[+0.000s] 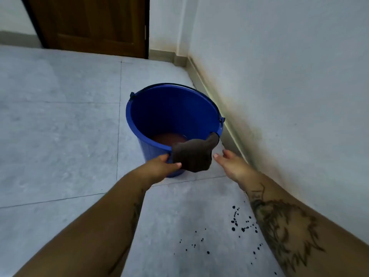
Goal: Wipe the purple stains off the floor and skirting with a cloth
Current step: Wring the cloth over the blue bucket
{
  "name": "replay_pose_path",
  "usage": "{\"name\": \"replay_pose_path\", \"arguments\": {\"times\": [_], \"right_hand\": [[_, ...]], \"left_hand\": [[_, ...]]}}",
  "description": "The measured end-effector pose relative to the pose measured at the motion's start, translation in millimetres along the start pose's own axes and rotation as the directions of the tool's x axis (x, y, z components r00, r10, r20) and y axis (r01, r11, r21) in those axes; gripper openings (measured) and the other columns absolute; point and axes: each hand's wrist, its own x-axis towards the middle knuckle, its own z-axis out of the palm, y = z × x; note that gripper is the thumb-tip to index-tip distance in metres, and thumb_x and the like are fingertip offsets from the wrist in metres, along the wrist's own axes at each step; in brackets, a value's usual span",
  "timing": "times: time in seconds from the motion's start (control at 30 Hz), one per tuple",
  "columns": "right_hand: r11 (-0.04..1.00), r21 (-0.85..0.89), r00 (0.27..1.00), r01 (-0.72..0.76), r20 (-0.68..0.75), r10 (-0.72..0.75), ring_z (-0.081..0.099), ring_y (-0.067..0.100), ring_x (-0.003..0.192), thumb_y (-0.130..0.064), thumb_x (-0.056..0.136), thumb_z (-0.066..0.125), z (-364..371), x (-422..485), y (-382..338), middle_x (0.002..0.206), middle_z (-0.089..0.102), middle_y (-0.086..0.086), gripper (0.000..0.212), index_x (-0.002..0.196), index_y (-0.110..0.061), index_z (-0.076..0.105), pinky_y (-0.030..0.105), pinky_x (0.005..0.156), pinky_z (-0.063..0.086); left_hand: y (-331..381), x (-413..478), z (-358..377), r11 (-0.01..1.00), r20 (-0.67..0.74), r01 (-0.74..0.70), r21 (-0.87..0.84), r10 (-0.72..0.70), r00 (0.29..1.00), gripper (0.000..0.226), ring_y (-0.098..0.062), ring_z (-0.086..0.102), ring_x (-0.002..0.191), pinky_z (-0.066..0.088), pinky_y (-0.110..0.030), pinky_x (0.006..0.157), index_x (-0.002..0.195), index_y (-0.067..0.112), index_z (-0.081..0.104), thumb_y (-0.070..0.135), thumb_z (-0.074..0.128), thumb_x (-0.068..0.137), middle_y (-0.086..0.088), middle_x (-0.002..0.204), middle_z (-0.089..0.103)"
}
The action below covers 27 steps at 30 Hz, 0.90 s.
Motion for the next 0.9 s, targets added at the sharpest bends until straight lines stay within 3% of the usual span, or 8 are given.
{"name": "replay_pose_path", "arguments": {"times": [0.1,0.2,0.33,0.43,0.53,0.67,0.8,0.9], "right_hand": [[0.991,0.135,1.0,0.017,-0.017,-0.014,0.035,0.029,0.141,-0.055,0.091,0.053,1.7,27.4,3.9,0.16,0.027,-0.001,0.076,0.152,-0.028,0.017,0.053,0.112,0.035],[0.962,0.27,0.995,0.038,0.077,-0.061,0.035,0.027,0.14,-0.054,0.086,0.061,5.2,53.2,5.0,0.158,0.03,-0.003,0.078,0.15,-0.033,0.022,0.053,0.112,0.034],[0.903,0.423,0.982,0.074,0.128,-0.14,0.048,0.012,0.114,-0.046,0.084,0.068,12.9,72.5,12.3,0.145,0.05,-0.001,0.069,0.143,-0.027,0.039,0.037,0.093,0.04],[0.877,0.477,0.984,0.057,0.123,-0.13,0.063,0.02,0.108,-0.041,0.083,0.071,17.5,75.2,15.9,0.117,0.07,0.005,0.046,0.122,-0.019,0.061,0.039,0.091,0.05],[0.783,0.618,0.988,0.066,0.069,-0.138,0.071,0.03,0.092,-0.026,0.083,0.073,10.8,63.3,3.7,0.098,0.075,0.012,0.024,0.103,-0.014,0.068,0.047,0.089,0.057],[0.619,0.774,0.956,0.137,0.061,-0.287,0.072,0.031,0.086,-0.017,0.088,0.065,-15.6,24.7,-21.1,0.102,0.073,0.018,0.034,0.12,-0.006,0.062,0.041,0.072,0.061],[0.494,0.821,0.869,0.285,-0.003,-0.495,0.071,0.03,0.1,-0.012,0.088,0.062,-38.5,-16.2,7.2,0.108,0.074,0.013,0.024,0.112,-0.015,0.062,0.044,0.079,0.059],[0.501,0.841,0.863,0.203,0.088,-0.497,0.069,0.028,0.107,-0.006,0.083,0.063,-17.3,-20.1,73.5,0.113,0.073,0.01,0.037,0.119,-0.015,0.061,0.042,0.086,0.058]], "left_hand": [[0.3,9.6,9.2,0.997,-0.042,-0.003,-0.078,0.0,0.999,0.051,-0.023,0.051,0.118,0.044,-0.039,0.104,0.137,0.024,0.048,0.041,0.061,0.091,-0.006,0.138,0.052],[6.1,16.1,17.3,0.984,-0.079,0.042,-0.173,-0.056,0.995,0.054,-0.02,0.047,0.112,0.043,-0.037,0.094,0.139,0.021,0.044,0.043,0.059,0.092,-0.004,0.134,0.049],[7.5,16.7,34.3,0.949,-0.142,0.063,-0.31,-0.112,0.984,0.057,-0.022,0.046,0.115,0.043,-0.04,0.092,0.141,0.023,0.04,0.045,0.059,0.092,-0.006,0.142,0.046],[10.8,13.4,48.1,0.926,-0.184,0.045,-0.374,-0.121,0.975,0.053,-0.024,0.05,0.118,0.047,-0.037,0.089,0.139,0.025,0.043,0.043,0.058,0.093,-0.005,0.14,0.049],[23.5,4.0,50.1,0.895,-0.247,-0.057,-0.443,-0.061,0.967,0.042,-0.021,0.056,0.11,0.053,-0.034,0.081,0.135,0.026,0.047,0.034,0.057,0.095,-0.001,0.13,0.055],[49.8,-18.2,42.7,0.838,-0.351,-0.262,-0.478,0.092,0.932,0.033,-0.021,0.063,0.108,0.057,-0.039,0.087,0.127,0.025,0.053,0.03,0.058,0.095,-0.001,0.117,0.063],[36.7,-48.0,48.7,0.748,-0.234,-0.385,-0.541,0.305,0.923,0.037,-0.02,0.066,0.112,0.056,-0.039,0.089,0.121,0.036,0.054,0.029,0.063,0.086,0.003,0.121,0.068],[-24.5,-53.4,92.9,0.666,-0.078,-0.252,-0.702,0.279,0.957,0.046,-0.025,0.064,0.116,0.057,-0.041,0.086,0.128,0.033,0.054,0.02,0.064,0.085,0.001,0.127,0.067]]}}
